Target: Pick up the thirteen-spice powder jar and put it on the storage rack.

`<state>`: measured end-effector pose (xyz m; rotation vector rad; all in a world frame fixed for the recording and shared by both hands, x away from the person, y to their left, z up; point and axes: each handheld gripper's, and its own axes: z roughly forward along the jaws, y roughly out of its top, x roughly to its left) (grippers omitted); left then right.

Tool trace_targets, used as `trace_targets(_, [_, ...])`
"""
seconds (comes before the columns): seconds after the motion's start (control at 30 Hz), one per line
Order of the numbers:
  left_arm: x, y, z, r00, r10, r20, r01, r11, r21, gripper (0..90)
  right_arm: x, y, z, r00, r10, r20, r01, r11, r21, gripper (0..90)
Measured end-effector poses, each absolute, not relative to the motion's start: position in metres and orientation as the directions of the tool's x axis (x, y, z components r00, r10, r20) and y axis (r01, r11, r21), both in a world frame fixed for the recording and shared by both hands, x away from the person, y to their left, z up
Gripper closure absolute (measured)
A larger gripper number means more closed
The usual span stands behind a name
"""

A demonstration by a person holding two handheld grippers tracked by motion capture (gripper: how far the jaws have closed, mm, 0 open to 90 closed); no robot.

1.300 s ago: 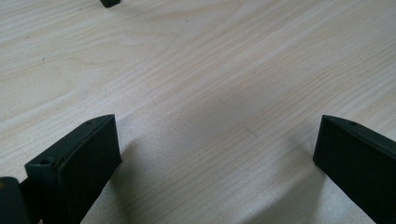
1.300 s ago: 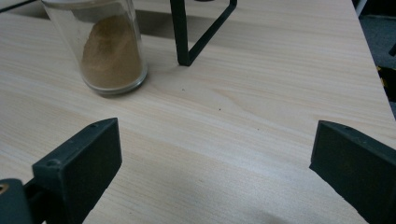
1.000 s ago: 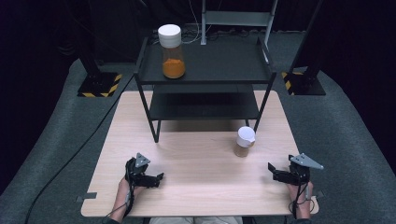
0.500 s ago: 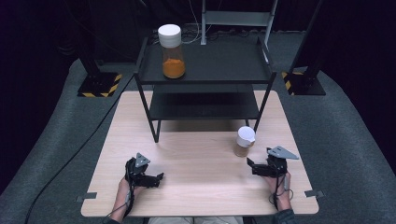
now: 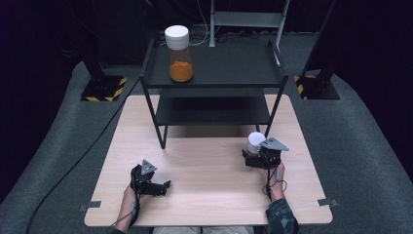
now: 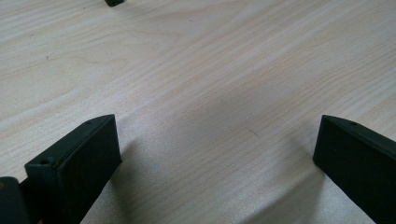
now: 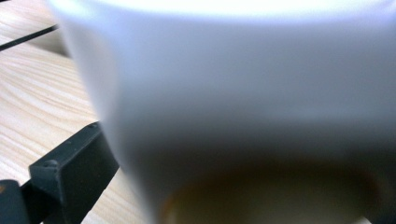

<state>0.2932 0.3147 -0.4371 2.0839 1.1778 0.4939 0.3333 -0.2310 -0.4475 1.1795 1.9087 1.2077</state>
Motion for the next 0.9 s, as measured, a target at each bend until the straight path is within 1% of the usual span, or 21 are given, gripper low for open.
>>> trace_targets(0.23, [0.2932,0.3147,-0.4371,0.518,0.855,-0.005,0.596,-0.356,0.72,0.1,0.3373,-0.2314,-0.4509,-0.446,0.895,-0.018,0.361,0.198,0.911,0.7])
trace_targets(0.37, [0.2932,0.3146,-0.4371,0.518,0.856,-0.004,0.596,-0.357,0.719,0.1,0.3393,-0.2374,-0.4531,-0.463,0.886,0.001,0.356,0.185,0.916,13.2])
trace_targets(0.4, [0.2932,0.3145,-0.437,0.518,0.856,-0.004,0.596,-0.357,0.719,0.1,0.3395,-0.2365,-0.453,-0.459,0.889,0.003,0.36,0.183,0.915,14.7])
trace_targets(0.43, [0.2932,0.3146,-0.437,0.518,0.856,-0.004,0.596,-0.357,0.719,0.1,0.3397,-0.2355,-0.4528,-0.456,0.89,-0.003,0.361,0.189,0.913,17.9])
trace_targets(0.47, [0.2932,0.3146,-0.437,0.518,0.856,-0.004,0.596,-0.357,0.719,0.1,0.3397,-0.2355,-0.4528,-0.456,0.89,-0.003,0.361,0.189,0.913,17.9])
trace_targets(0.6, [0.2931,0.3146,-0.437,0.518,0.856,-0.004,0.596,-0.357,0.719,0.1,0.3392,-0.2352,-0.4532,-0.478,0.878,-0.01,0.348,0.2,0.916,29.0])
trace_targets(0.9, [0.2931,0.3147,-0.4372,0.518,0.856,-0.005,0.595,-0.356,0.72,0.1,0.3378,-0.2354,-0.4535,-0.481,0.877,-0.009,0.344,0.198,0.918,29.8])
